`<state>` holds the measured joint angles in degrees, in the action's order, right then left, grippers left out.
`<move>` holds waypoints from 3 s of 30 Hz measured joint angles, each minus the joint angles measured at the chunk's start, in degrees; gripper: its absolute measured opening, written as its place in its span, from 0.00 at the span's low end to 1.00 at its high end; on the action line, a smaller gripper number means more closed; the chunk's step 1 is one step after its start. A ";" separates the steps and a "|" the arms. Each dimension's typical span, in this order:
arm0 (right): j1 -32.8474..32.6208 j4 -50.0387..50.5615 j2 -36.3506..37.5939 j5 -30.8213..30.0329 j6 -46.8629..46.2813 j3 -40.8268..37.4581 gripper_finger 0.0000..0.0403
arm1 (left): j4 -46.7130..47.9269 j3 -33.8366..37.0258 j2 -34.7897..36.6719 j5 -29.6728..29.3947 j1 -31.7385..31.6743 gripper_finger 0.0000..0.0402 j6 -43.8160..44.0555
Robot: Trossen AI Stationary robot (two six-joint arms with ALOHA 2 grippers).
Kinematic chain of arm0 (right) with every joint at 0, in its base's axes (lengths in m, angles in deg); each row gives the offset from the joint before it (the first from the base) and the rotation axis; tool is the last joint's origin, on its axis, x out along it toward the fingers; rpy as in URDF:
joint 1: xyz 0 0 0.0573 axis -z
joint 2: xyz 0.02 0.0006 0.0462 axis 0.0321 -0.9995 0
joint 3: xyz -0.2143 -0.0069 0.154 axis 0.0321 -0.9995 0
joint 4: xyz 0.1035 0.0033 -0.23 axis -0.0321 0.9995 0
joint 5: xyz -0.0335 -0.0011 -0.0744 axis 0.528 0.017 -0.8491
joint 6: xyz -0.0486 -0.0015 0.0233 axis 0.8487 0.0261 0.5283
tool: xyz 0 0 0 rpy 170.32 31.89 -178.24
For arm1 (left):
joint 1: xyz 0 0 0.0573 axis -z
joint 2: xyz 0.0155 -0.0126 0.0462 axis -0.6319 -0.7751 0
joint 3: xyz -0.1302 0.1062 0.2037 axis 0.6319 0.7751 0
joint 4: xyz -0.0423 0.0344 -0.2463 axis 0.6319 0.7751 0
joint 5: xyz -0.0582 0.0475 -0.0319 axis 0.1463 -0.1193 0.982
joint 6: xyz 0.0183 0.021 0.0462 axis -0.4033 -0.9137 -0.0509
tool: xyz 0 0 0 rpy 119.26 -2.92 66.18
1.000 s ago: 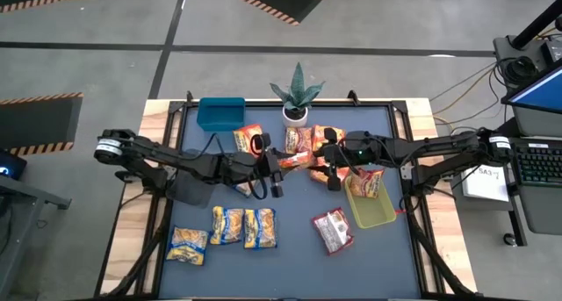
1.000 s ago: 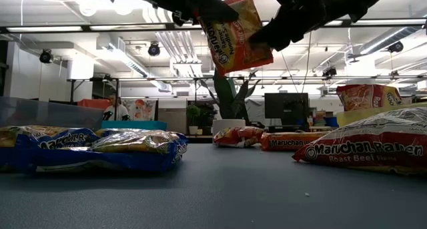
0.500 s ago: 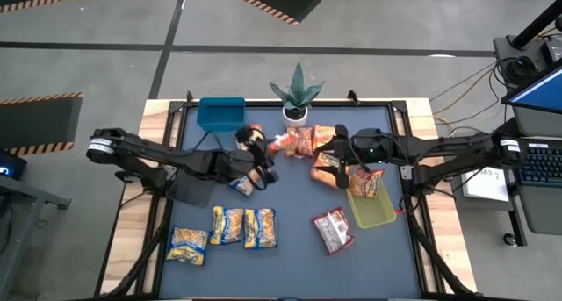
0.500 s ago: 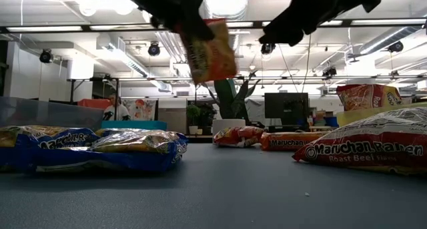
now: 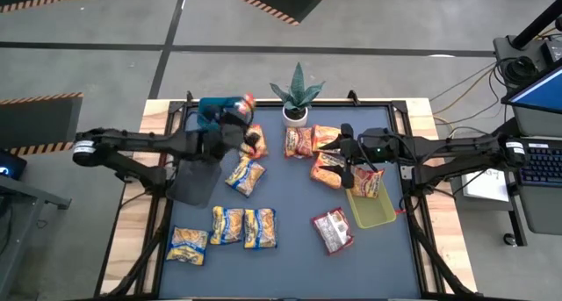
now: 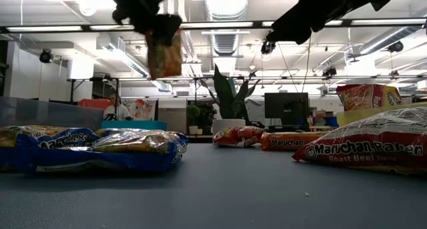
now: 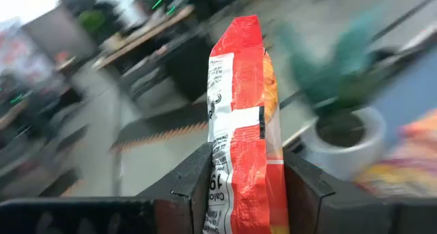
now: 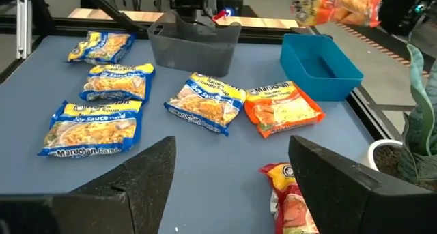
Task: Sort Maruchan noodles
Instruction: Put the orange noodle pack into the blue bin
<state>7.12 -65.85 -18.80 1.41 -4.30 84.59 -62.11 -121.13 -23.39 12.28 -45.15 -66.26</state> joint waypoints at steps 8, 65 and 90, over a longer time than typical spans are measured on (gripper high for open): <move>0.00 0.04 -0.19 -0.02 1.10 -0.12 0.66 | 13.13 0.10 -0.86 13.36 -21.67 0.28 12.23; 0.02 -0.82 -0.79 -0.08 1.70 -0.14 0.65 | 7.50 11.69 -7.26 26.86 -42.81 0.33 24.30; 0.01 -0.02 -0.81 -0.07 1.70 -0.14 0.65 | 12.22 11.39 -8.69 22.69 -42.90 0.54 25.33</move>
<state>7.13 -65.87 -19.61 1.34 -2.60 84.45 -49.89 -109.75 -32.08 34.97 -88.05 -40.93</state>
